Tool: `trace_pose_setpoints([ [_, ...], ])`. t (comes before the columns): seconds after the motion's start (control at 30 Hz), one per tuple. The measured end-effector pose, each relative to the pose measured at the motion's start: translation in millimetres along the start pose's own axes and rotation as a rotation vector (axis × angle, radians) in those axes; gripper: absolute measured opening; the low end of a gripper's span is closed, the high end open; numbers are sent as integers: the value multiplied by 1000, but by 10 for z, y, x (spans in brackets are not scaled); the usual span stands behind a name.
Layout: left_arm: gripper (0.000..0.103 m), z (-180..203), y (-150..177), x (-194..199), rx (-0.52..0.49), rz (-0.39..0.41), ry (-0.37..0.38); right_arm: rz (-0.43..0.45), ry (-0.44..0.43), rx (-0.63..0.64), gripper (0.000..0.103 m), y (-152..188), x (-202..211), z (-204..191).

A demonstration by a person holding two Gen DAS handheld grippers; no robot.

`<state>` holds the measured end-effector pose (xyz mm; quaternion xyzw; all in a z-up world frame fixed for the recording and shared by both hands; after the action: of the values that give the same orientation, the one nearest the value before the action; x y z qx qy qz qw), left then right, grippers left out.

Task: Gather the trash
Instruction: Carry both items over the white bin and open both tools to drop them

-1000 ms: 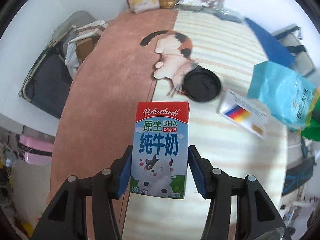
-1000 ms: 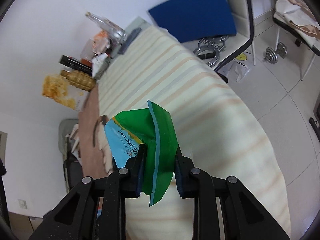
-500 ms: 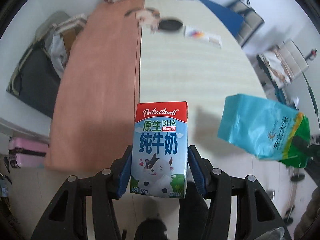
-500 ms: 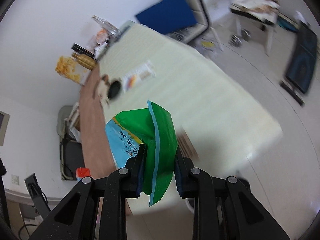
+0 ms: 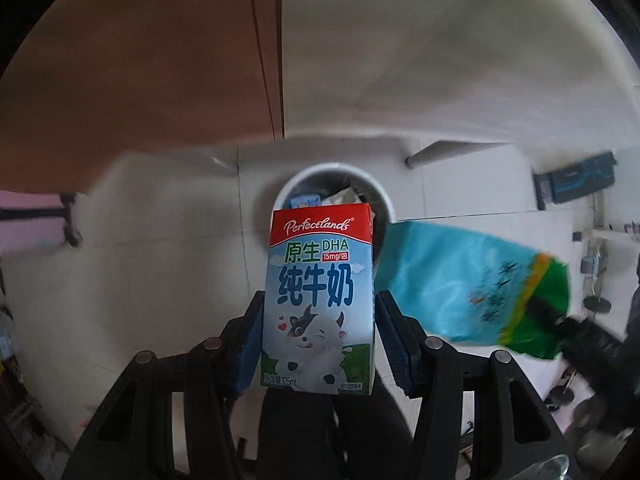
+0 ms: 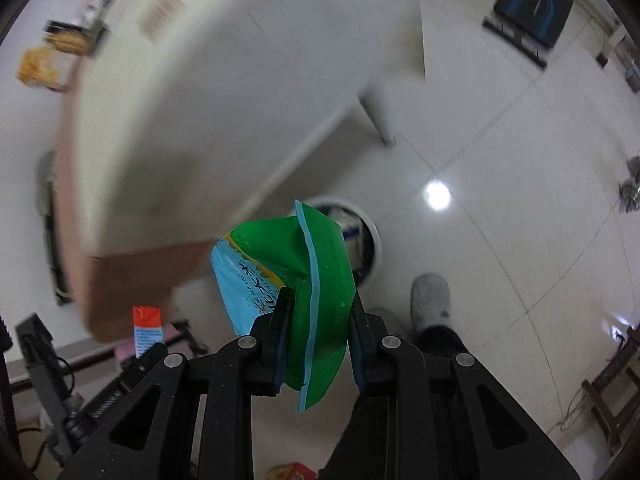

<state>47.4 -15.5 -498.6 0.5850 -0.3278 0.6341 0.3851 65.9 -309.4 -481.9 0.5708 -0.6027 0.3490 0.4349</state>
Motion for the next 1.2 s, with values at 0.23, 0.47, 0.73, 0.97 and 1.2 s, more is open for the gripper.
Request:
trace_pose_setpoints([
  [0.23,50,-73,-461,-1585,33,-89,71,-91,32,-59,26,-265,-1849,458],
  [0.47,97,-195,-613,-2429,21,-130,71,-170,35,1,32,-463,-3015,545],
  [0.73,97,-339,-384,-2211,-17,-16,-74,-148,194,246,103,-319,-3135,444],
  [0.97,97,-384,3,-1648,-15,28,-128,-91,306,409,103,-61,-2660,190],
  [1.2,97,-398,322,-1027,-18,66,-133,-43,338,435,103,71,-1975,-36],
])
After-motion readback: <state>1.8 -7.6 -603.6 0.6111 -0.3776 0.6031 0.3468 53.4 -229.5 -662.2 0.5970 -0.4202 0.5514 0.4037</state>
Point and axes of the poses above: each gripper's, at about its wrist camera, not at the fingertips, and x roughly against the way its jaws point, z to its right, y to its underside, the point moved 3 cm from there along -x, roughly the way its jaws point, and after that the axes turned 1 degree about z, right-handed, at the moved point
